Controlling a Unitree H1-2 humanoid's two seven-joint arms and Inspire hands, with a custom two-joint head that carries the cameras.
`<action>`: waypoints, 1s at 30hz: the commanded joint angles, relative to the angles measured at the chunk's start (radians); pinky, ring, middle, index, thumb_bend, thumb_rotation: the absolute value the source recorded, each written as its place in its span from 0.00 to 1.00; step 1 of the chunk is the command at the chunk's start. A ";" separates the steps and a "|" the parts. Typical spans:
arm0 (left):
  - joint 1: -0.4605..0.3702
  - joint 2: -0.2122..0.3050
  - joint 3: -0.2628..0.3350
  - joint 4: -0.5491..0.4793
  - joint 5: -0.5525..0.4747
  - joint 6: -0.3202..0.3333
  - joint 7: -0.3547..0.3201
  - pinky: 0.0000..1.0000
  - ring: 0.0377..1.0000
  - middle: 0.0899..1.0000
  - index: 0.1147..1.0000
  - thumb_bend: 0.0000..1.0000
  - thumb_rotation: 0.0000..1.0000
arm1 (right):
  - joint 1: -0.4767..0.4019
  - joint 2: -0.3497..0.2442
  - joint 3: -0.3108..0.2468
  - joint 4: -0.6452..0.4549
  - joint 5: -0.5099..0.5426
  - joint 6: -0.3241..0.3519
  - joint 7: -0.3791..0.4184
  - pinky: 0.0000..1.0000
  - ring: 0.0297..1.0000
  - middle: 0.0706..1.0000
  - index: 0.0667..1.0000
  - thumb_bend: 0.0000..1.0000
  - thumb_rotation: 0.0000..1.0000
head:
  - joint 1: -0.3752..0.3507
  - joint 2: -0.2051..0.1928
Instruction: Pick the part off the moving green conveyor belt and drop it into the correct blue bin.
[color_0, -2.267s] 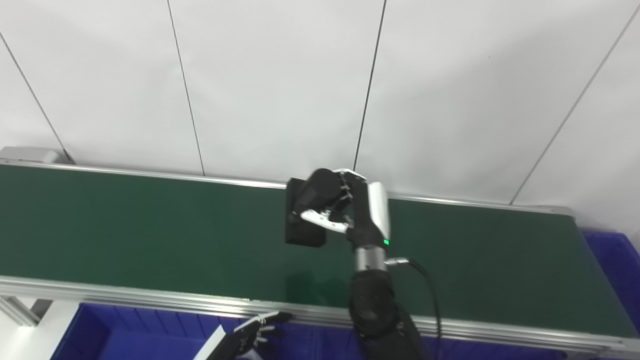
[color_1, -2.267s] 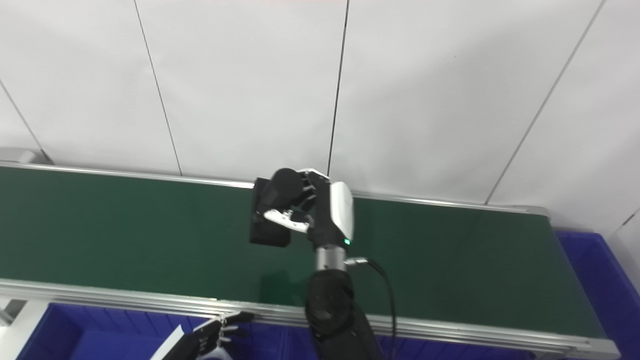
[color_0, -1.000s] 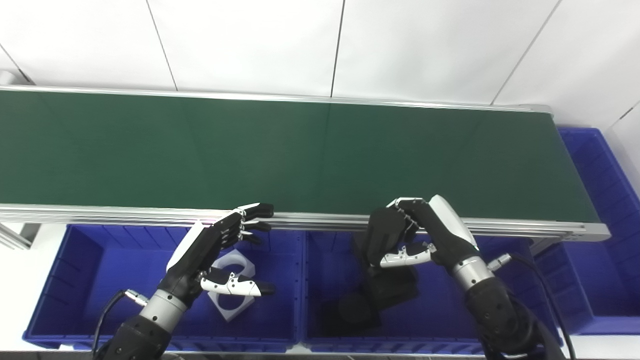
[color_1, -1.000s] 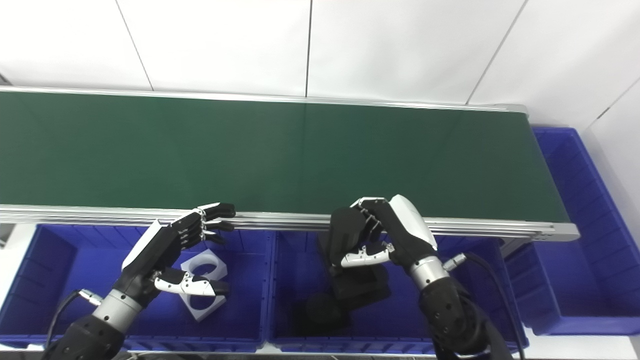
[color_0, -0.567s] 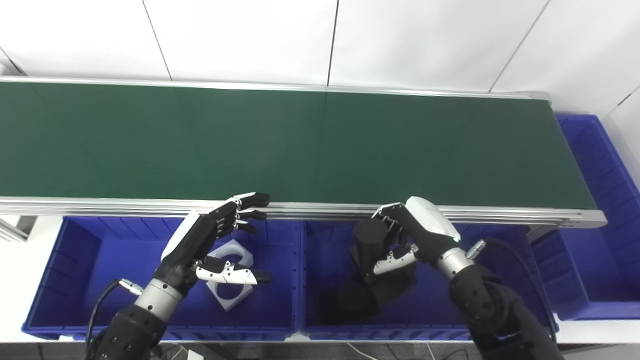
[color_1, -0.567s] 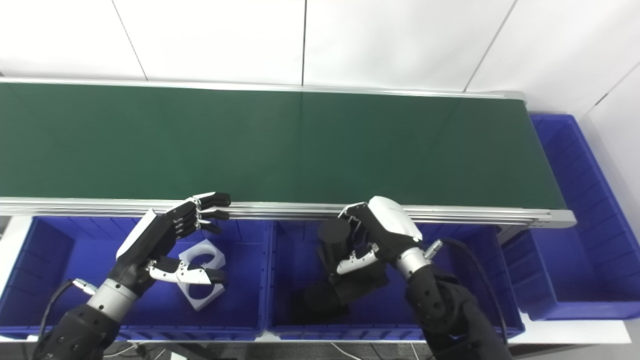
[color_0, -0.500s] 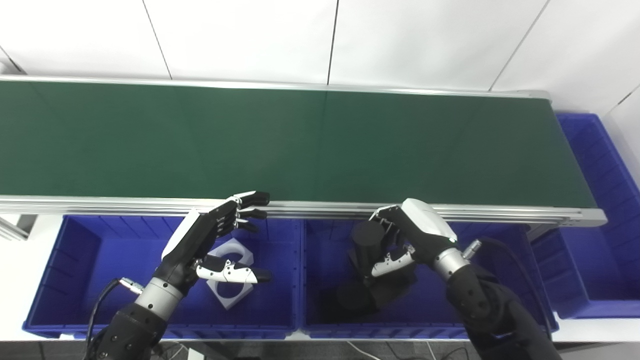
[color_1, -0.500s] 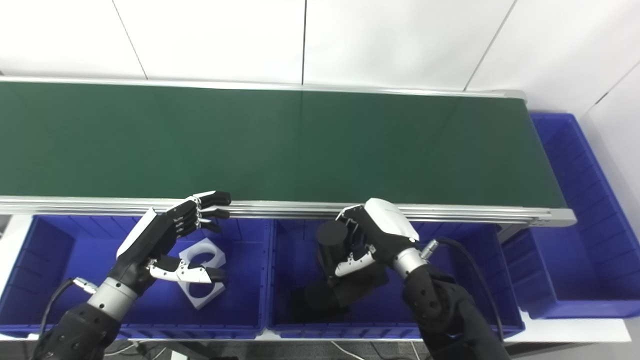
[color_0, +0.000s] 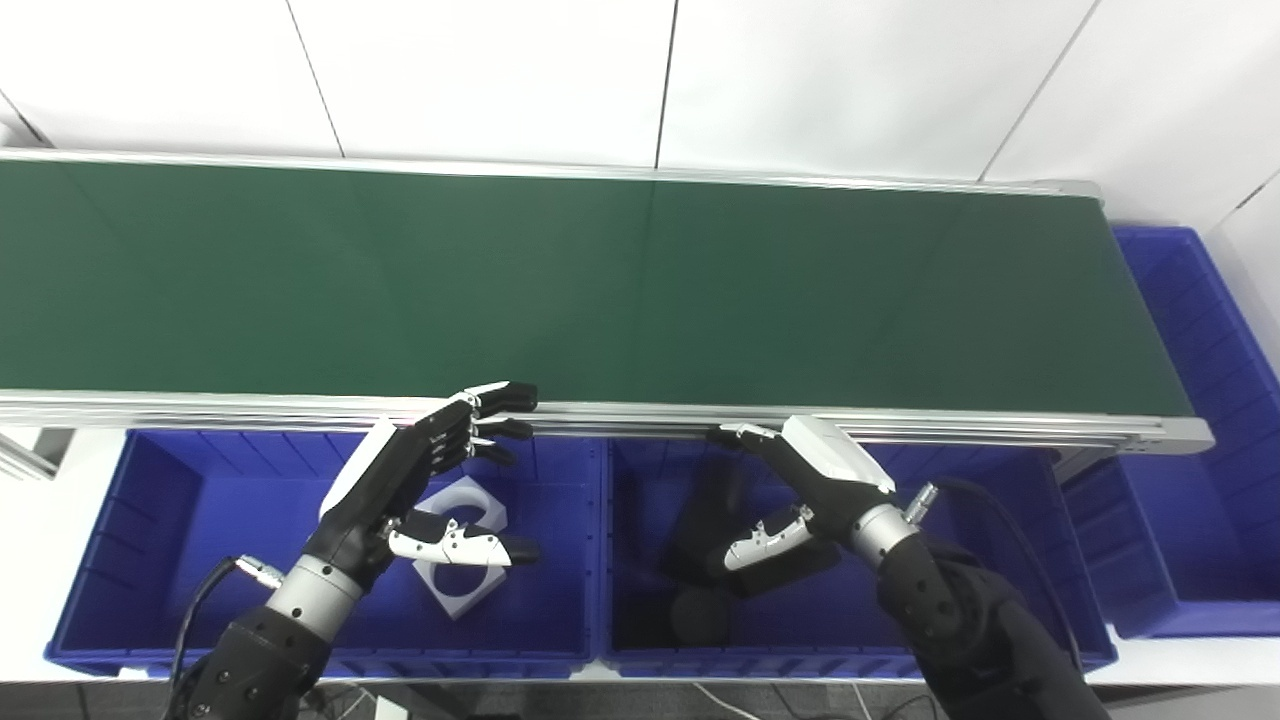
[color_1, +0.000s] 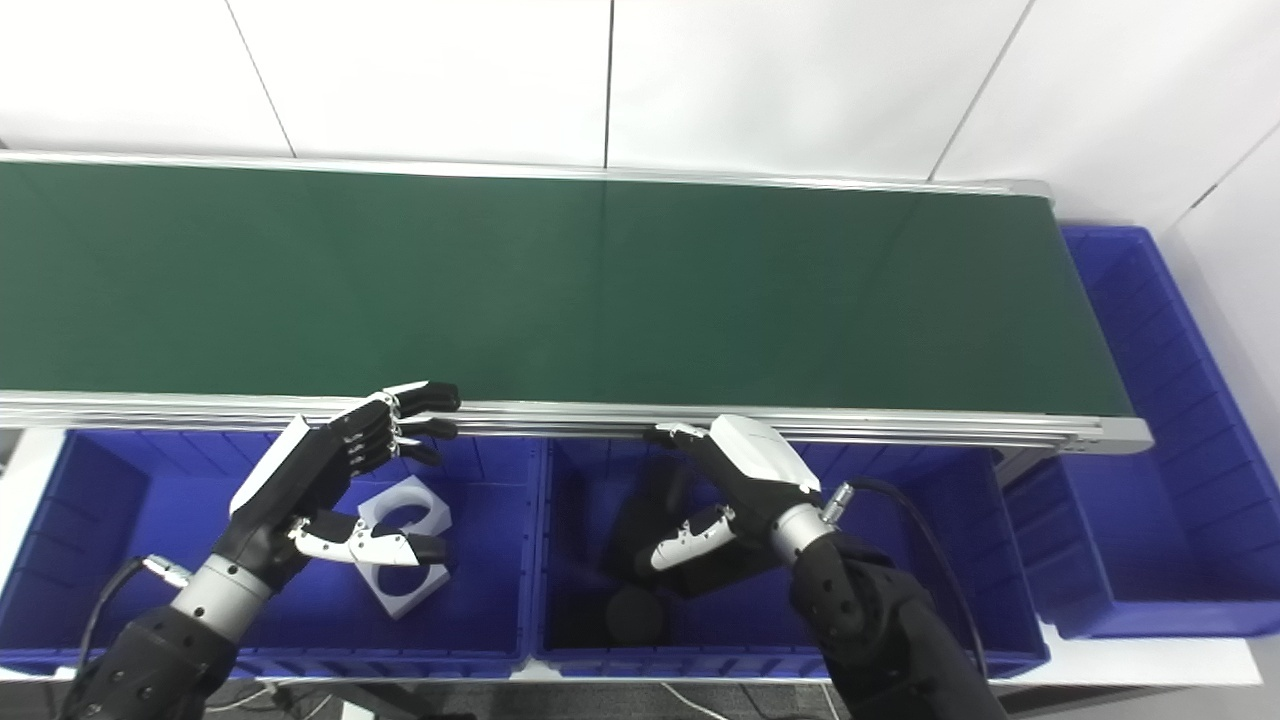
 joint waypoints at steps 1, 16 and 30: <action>-0.016 0.012 0.007 -0.020 -0.006 -0.024 -0.003 0.64 0.74 0.81 0.80 0.85 0.18 | -0.004 0.007 -0.016 -0.055 0.017 -0.056 -0.044 0.91 0.99 1.00 0.95 0.86 0.30 | 0.000 0.000; -0.009 0.040 0.007 -0.047 0.026 -0.004 -0.010 0.64 0.74 0.81 0.80 0.87 0.23 | 0.093 0.132 -0.062 -0.183 0.157 -0.010 -0.081 0.77 0.95 1.00 1.00 0.90 0.39 | -0.003 0.013; 0.001 0.050 0.008 -0.078 0.048 0.042 -0.011 0.64 0.75 0.84 0.85 0.89 0.25 | 0.113 0.129 -0.110 -0.147 0.358 -0.061 -0.055 0.89 0.95 0.99 1.00 0.93 0.39 | 0.011 0.013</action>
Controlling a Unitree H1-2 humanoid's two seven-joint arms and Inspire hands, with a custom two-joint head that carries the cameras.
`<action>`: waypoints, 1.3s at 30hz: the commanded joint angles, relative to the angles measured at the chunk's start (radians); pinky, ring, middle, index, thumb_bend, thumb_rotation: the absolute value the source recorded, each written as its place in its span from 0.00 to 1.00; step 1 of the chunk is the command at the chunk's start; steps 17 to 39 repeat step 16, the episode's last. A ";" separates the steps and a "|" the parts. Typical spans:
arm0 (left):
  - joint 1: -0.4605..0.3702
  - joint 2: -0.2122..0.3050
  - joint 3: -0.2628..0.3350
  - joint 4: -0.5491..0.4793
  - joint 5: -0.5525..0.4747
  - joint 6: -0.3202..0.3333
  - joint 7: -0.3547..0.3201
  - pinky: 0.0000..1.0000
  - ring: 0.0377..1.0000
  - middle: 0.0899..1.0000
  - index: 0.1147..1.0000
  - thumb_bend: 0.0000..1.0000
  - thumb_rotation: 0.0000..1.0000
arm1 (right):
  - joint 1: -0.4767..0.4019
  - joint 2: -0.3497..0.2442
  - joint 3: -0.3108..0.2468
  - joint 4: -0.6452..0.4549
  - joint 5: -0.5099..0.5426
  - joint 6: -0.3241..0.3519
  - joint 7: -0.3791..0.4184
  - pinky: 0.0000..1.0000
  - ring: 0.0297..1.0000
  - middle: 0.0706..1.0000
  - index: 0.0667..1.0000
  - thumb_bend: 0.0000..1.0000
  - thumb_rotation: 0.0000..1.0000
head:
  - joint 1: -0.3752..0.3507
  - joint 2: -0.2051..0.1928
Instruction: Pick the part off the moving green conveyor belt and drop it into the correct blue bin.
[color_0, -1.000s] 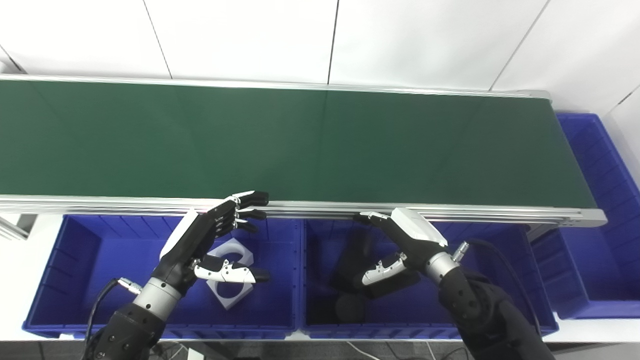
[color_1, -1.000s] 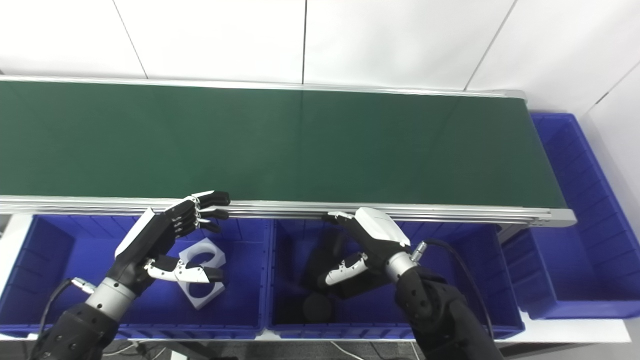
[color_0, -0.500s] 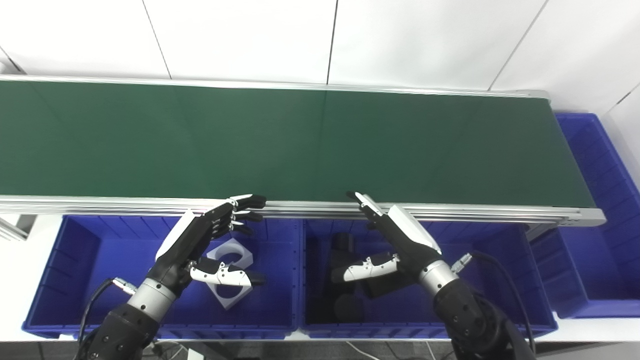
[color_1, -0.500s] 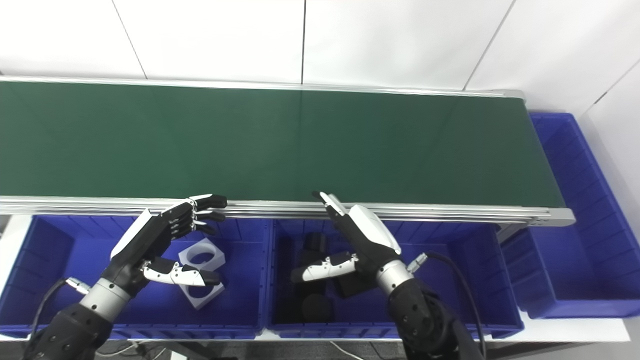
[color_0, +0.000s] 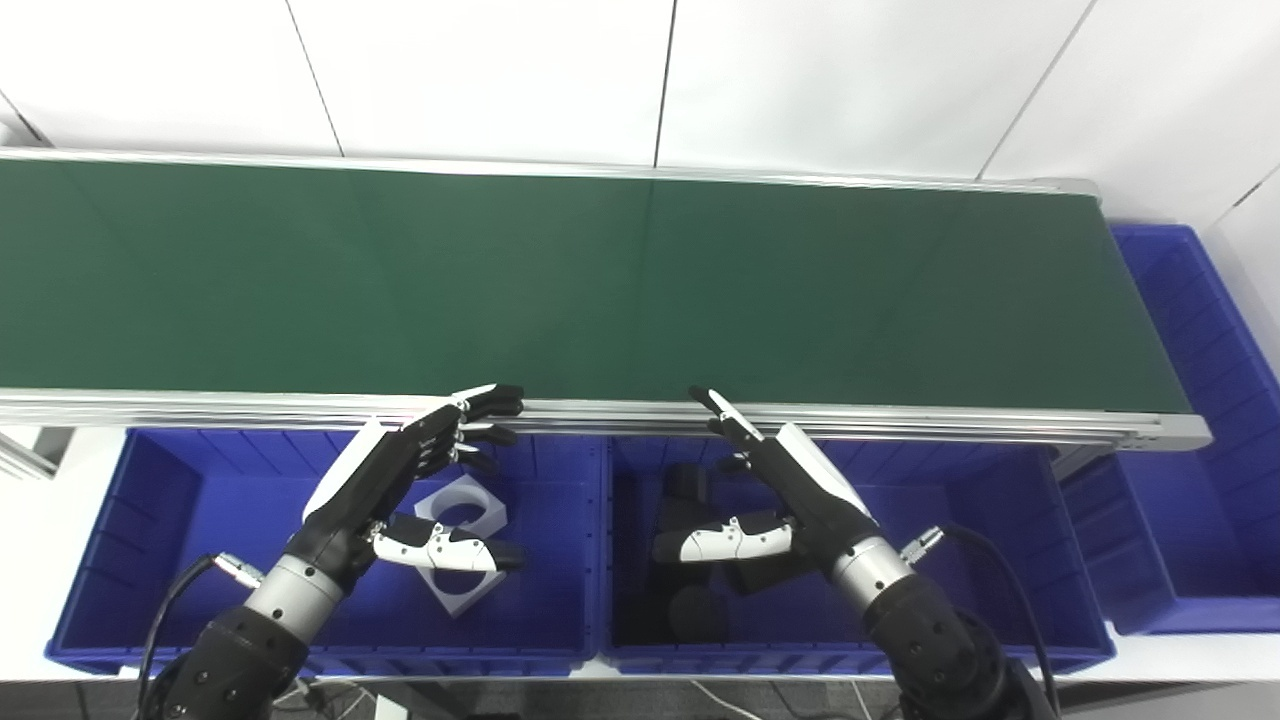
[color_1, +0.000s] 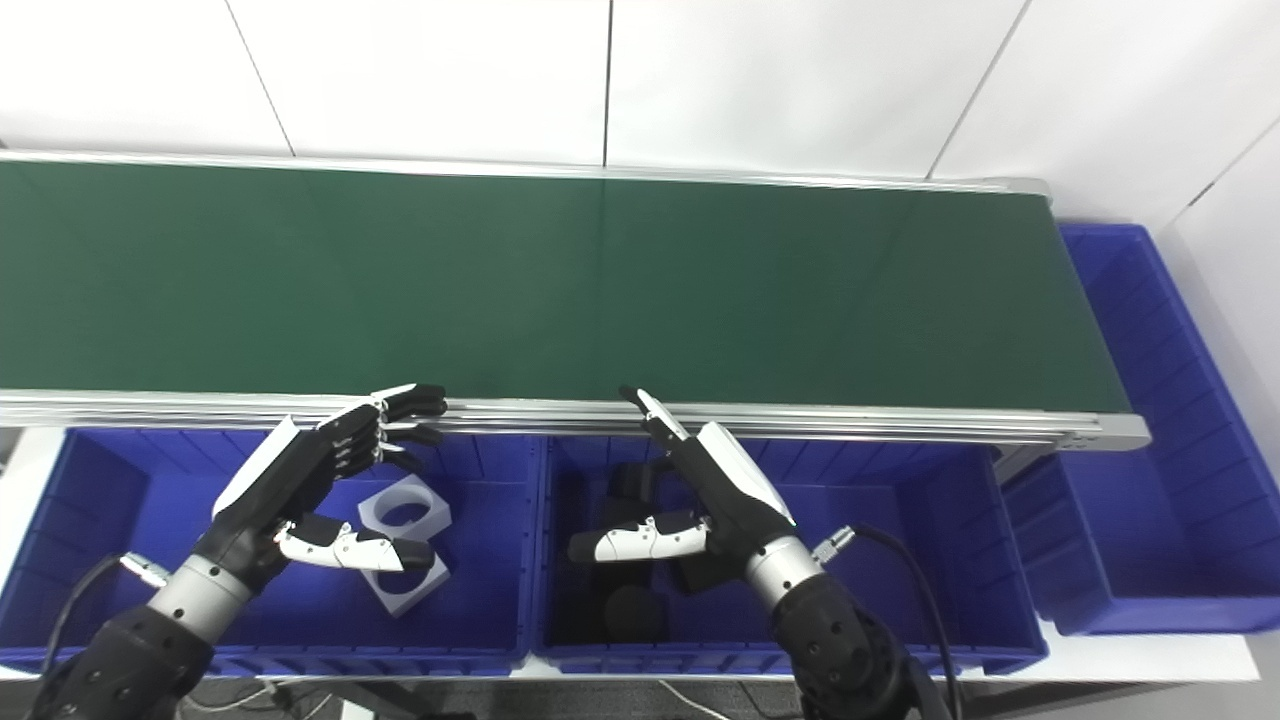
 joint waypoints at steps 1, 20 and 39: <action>-0.003 0.008 0.005 -0.039 0.007 -0.003 0.005 0.64 0.75 0.84 0.86 0.90 0.26 | -0.011 -0.016 -0.011 -0.010 0.043 -0.067 0.001 0.90 0.95 0.99 1.00 0.94 0.39 | 0.005 -0.001; 0.001 0.005 -0.001 -0.031 0.030 0.010 -0.003 0.72 0.86 0.93 0.98 0.91 0.29 | 0.010 -0.032 -0.040 -0.016 0.147 -0.112 -0.028 0.93 0.98 1.00 1.00 0.96 0.37 | 0.046 -0.018; 0.001 0.005 -0.001 -0.031 0.030 0.010 -0.003 0.72 0.86 0.93 0.98 0.91 0.29 | 0.010 -0.032 -0.040 -0.016 0.147 -0.112 -0.028 0.93 0.98 1.00 1.00 0.96 0.37 | 0.046 -0.018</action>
